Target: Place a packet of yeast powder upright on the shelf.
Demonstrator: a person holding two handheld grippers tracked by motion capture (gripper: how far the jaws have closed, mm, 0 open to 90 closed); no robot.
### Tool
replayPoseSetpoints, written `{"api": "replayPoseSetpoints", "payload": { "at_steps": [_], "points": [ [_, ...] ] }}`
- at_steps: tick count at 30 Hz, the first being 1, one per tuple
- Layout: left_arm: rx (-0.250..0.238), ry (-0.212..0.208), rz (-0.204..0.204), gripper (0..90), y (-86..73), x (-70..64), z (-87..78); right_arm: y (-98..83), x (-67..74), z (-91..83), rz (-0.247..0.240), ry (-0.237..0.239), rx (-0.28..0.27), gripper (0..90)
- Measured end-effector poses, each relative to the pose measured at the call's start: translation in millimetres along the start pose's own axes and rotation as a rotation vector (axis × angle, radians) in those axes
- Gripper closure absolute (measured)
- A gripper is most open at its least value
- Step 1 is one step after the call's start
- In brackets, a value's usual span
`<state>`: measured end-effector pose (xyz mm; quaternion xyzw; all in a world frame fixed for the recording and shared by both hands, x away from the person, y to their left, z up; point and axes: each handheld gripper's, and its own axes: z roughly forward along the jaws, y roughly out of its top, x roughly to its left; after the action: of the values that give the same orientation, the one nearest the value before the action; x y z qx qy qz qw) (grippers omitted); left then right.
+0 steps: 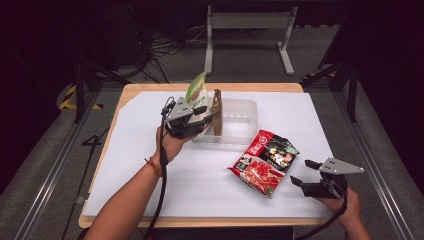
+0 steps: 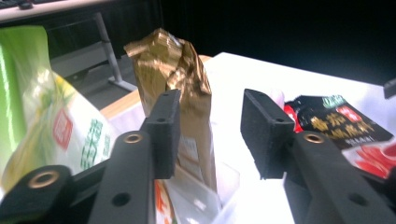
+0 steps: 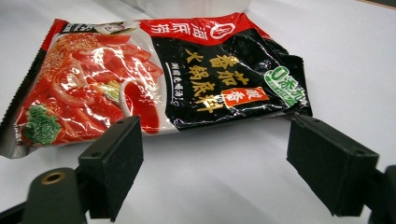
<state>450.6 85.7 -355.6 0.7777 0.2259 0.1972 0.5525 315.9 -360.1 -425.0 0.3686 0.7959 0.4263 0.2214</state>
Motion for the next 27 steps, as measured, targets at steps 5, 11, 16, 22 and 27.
{"api": "replayPoseSetpoints", "payload": {
  "at_steps": [5,11,16,22,27],
  "points": [
    [0.047,0.002,0.039,45.4,-8.8,-1.0,-9.7,0.6,0.6,1.8,0.001,0.007,0.007,19.8],
    [0.088,-0.01,0.058,32.9,-22.8,-0.4,-19.5,1.7,1.1,5.2,0.006,0.041,0.019,25.3],
    [0.135,-0.018,0.071,26.1,-41.3,-0.8,-34.8,5.5,1.0,9.6,0.026,0.056,0.034,26.4],
    [0.183,0.008,0.074,21.5,-64.1,-0.1,-61.9,11.1,-9.2,15.4,0.107,0.054,0.045,23.0],
    [0.207,0.04,0.039,18.7,-81.0,4.4,-84.2,15.1,-18.1,20.2,0.153,0.055,0.056,22.1]
  ]
}}
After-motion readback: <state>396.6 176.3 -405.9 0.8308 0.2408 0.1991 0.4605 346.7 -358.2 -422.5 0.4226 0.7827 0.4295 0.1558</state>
